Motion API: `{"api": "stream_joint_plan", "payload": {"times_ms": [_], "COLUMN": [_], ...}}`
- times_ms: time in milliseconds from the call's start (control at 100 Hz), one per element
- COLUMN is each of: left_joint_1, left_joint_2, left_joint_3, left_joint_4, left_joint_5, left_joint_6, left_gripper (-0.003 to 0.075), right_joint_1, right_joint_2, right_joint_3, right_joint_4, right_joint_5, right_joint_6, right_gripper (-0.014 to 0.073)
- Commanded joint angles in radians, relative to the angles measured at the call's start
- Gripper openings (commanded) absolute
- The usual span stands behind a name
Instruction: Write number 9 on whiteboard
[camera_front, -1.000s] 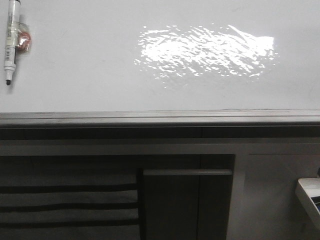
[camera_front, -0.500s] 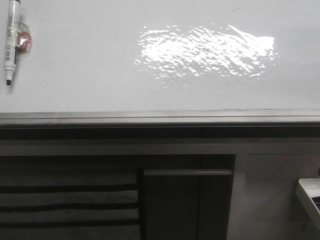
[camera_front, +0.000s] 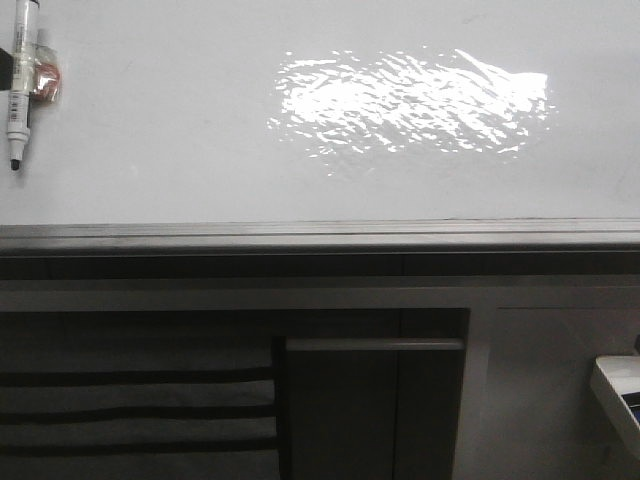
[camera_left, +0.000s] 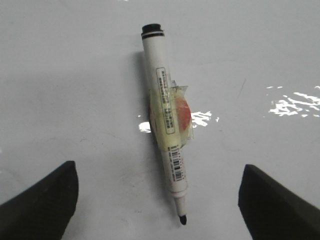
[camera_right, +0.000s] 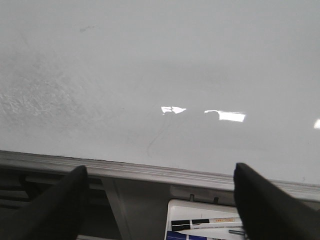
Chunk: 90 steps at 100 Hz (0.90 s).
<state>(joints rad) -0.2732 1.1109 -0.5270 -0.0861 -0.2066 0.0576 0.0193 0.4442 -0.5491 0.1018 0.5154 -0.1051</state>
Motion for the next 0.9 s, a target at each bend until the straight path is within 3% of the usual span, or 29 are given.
{"api": "stream_joint_plan", "payload": {"times_ms": [0,90,230,380,890], "left_joint_1": [-0.008,-0.008,-0.008,-0.008,-0.008], "left_joint_2": [0.052,0.114,0.183,0.22,0.247], "left_joint_3": [-0.037,-0.037,-0.037,-0.037,-0.037], "left_joint_4": [0.006,0.017,0.054,0.057,0.057], "left_joint_5": [-0.169,-0.239,-0.29,-0.335,-0.32], "left_joint_6": [0.001,0.001,0.001,0.001,0.001], "left_gripper": [0.0597,0.0561,0.0414,0.0316,0.0223], "right_joint_1": [-0.008,-0.008,-0.008,-0.008,-0.008], "right_joint_2": [0.014,0.014,0.014,0.014,0.014], "right_joint_3": [-0.036,-0.036,-0.036,-0.036,-0.026], "right_joint_4": [0.005,0.005,0.005,0.005,0.005], "right_joint_5": [-0.083,-0.083,-0.083,-0.083,-0.083], "right_joint_6": [-0.001,-0.001,-0.001,-0.001,-0.001], "right_gripper": [0.0523,0.0523,0.0523,0.0523,0.0523]}}
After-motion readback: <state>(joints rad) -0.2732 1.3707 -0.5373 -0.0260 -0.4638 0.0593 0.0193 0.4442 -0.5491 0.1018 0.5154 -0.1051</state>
